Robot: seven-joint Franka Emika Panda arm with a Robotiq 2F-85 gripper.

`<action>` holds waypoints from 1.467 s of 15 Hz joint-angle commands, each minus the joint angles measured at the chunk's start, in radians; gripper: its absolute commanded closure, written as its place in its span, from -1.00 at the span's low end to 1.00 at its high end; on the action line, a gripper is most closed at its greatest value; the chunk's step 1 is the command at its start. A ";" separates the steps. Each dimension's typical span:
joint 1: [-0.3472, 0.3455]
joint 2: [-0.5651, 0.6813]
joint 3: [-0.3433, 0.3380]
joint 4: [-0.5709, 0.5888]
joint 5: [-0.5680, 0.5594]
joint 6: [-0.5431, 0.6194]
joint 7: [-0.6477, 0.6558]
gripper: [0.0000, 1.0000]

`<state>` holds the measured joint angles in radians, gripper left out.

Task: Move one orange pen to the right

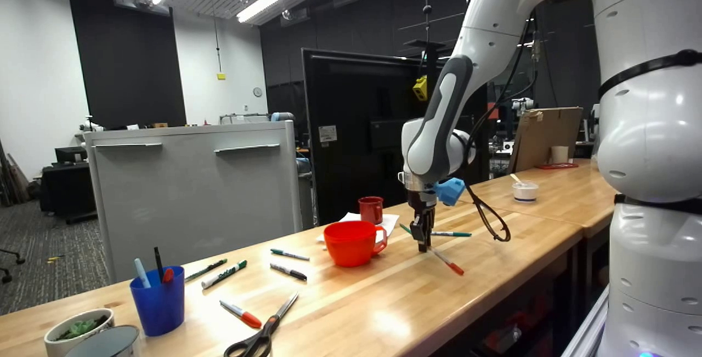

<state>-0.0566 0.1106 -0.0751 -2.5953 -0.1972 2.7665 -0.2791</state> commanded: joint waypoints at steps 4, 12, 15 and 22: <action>0.006 -0.039 -0.044 -0.060 -0.223 0.009 0.134 -0.66; 0.004 -0.107 -0.047 -0.111 -0.361 -0.014 0.224 -1.00; 0.001 -0.151 -0.033 -0.123 -0.328 -0.044 0.205 -1.00; 0.025 -0.287 0.014 -0.123 -0.116 -0.203 0.089 -1.00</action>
<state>-0.0490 -0.0733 -0.0862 -2.6970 -0.3985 2.6600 -0.1429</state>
